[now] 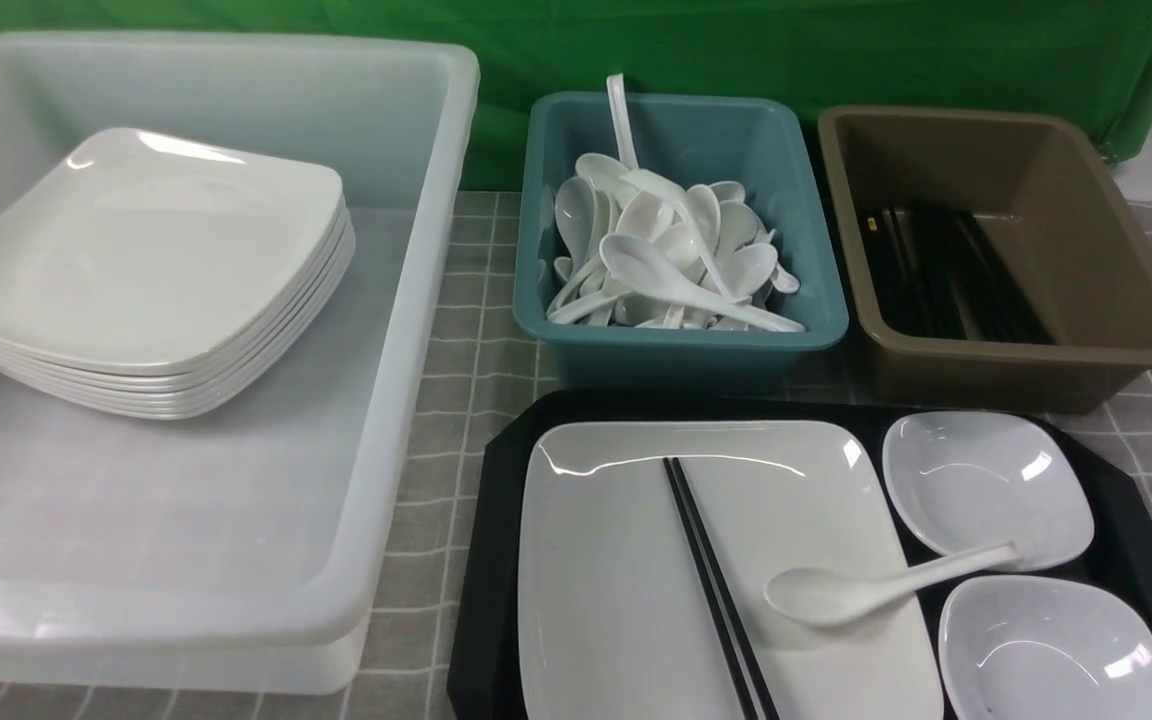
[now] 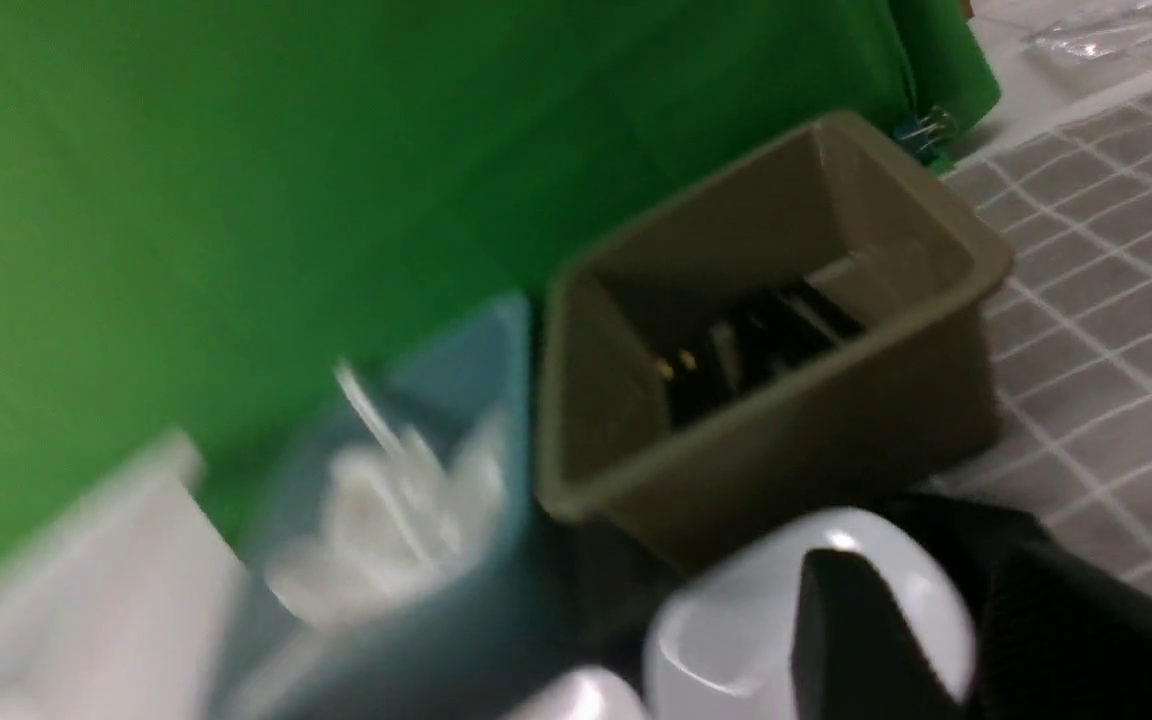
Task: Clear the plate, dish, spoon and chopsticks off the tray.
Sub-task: Use the right arm to grab a pair of chopsticks from the plate
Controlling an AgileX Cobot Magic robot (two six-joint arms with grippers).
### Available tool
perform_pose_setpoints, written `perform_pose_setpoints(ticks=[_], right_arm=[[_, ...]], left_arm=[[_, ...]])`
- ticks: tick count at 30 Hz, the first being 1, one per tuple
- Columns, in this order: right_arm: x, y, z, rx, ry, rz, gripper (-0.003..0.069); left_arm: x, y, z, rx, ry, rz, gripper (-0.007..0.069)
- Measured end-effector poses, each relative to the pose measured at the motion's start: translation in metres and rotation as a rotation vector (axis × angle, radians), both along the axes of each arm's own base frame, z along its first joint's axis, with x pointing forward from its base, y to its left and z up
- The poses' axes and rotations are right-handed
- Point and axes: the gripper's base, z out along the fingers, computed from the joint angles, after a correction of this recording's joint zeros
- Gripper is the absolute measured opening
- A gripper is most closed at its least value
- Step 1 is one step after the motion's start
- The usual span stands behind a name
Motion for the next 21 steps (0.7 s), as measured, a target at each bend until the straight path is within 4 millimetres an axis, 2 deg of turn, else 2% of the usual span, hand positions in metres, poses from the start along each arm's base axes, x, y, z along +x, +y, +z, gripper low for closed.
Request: perform_pose_setpoints(ticks=[3,7,8,10,12,14,15,17,19,21], right_arm=[[0.000,-0.001,0.003,0.135,-0.036,-0.009,0.0238],[0.000,-0.002,0.004,0.179,-0.043,-0.009,0.0238],[0.000,-0.003,0.006,0.186,-0.065,-0.018,0.0238],[-0.001,-0.004,0.009,0.191,-0.105,-0.033,0.0238],[-0.002,-0.005,0.015,0.167,-0.133,-0.036,0.0238],[-0.005,0.000,0.034,0.064,-0.117,0.014,0.0211],[-0.006,0.000,0.037,0.052,-0.117,0.017,0.0206],[-0.011,0.005,0.065,-0.058,-0.070,0.070,0.0137],[-0.012,0.009,0.092,-0.176,0.015,0.132,0.0067],[-0.004,0.015,0.119,-0.302,0.158,0.230,0.0033]], left_arm=[[-0.009,0.002,0.019,-0.059,-0.140,-0.020,0.0003],[-0.019,-0.001,0.057,-0.053,-0.200,-0.047,0.0003],[-0.023,-0.005,0.087,-0.003,-0.160,-0.064,0.0003],[-0.020,-0.009,0.116,0.075,-0.056,-0.067,0.0003],[-0.005,-0.011,0.143,0.142,0.130,-0.061,0.0003],[0.015,-0.011,0.160,0.210,0.350,-0.055,0.0003],[0.016,-0.012,0.163,0.226,0.385,-0.055,0.0003],[0.041,-0.013,0.169,0.316,0.622,-0.080,0.0003],[0.069,-0.016,0.166,0.399,0.828,-0.137,0.0003],[0.094,-0.022,0.157,0.477,1.019,-0.248,0.0003]])
